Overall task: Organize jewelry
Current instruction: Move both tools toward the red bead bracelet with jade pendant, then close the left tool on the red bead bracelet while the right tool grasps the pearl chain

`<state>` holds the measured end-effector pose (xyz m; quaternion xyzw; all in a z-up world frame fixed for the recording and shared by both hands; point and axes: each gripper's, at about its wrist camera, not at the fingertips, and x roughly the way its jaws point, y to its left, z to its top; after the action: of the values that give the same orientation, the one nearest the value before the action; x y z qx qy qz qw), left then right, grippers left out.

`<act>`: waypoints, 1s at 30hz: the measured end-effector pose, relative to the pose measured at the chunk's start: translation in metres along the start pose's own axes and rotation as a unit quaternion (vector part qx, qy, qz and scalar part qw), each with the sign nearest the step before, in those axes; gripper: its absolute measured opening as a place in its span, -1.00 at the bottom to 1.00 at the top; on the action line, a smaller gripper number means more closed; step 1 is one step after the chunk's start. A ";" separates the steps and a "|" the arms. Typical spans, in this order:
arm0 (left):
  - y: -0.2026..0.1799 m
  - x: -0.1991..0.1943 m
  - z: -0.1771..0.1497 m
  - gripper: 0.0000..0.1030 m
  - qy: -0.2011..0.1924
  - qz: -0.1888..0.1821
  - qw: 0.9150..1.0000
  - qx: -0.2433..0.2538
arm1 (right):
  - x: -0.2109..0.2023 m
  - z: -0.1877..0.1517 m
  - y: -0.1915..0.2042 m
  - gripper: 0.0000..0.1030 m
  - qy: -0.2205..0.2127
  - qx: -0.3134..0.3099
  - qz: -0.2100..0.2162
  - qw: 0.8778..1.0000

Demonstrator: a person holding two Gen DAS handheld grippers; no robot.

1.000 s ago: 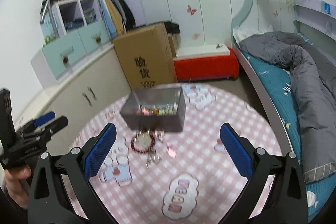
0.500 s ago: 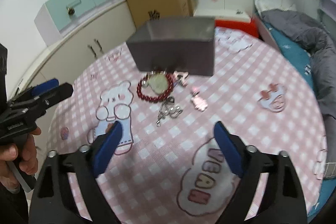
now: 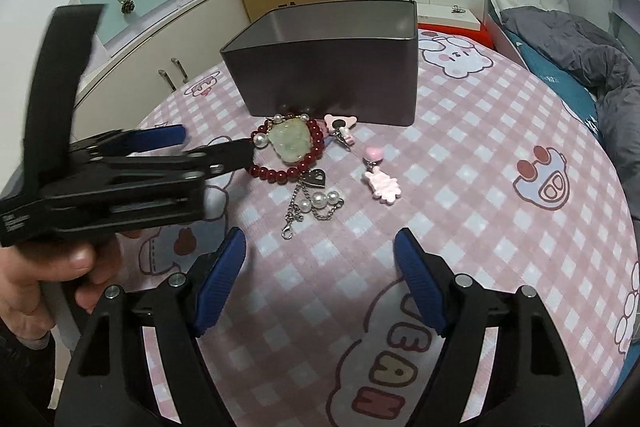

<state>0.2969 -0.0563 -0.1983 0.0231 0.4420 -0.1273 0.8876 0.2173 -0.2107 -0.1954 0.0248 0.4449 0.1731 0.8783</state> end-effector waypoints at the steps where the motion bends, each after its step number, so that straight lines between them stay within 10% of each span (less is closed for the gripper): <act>1: -0.002 0.004 0.000 0.58 -0.002 0.009 1.000 0.004 | -0.001 -0.001 -0.001 0.42 -0.001 0.000 0.001 1.000; 9: -0.003 -0.007 -0.006 -0.43 -0.012 -0.011 0.999 0.033 | 0.007 0.006 0.004 0.41 -0.009 -0.008 0.006 1.000; 15: -0.006 -0.008 -0.008 -0.44 -0.011 -0.011 0.999 0.047 | 0.022 0.017 0.019 -0.01 -0.009 -0.040 -0.028 0.999; 17: -0.007 -0.009 -0.009 -0.45 -0.012 -0.014 0.998 0.055 | 0.024 0.018 0.026 -0.49 -0.006 -0.063 -0.049 0.997; 22: -0.007 -0.015 -0.015 -0.37 -0.015 -0.017 0.999 0.046 | 0.021 0.013 0.025 -0.51 -0.008 -0.060 -0.042 0.997; 25: -0.007 -0.016 -0.018 0.21 -0.014 -0.005 0.999 0.043 | 0.019 0.010 0.024 -0.51 -0.009 -0.055 -0.037 0.998; 30: -0.004 -0.016 -0.019 -0.29 -0.012 -0.031 0.999 0.041 | 0.018 0.010 0.024 -0.51 -0.010 -0.052 -0.036 0.998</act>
<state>0.2720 -0.0542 -0.1966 0.0445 0.4260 -0.1733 0.8869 0.2283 -0.1812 -0.1986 -0.0350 0.4275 0.1642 0.8883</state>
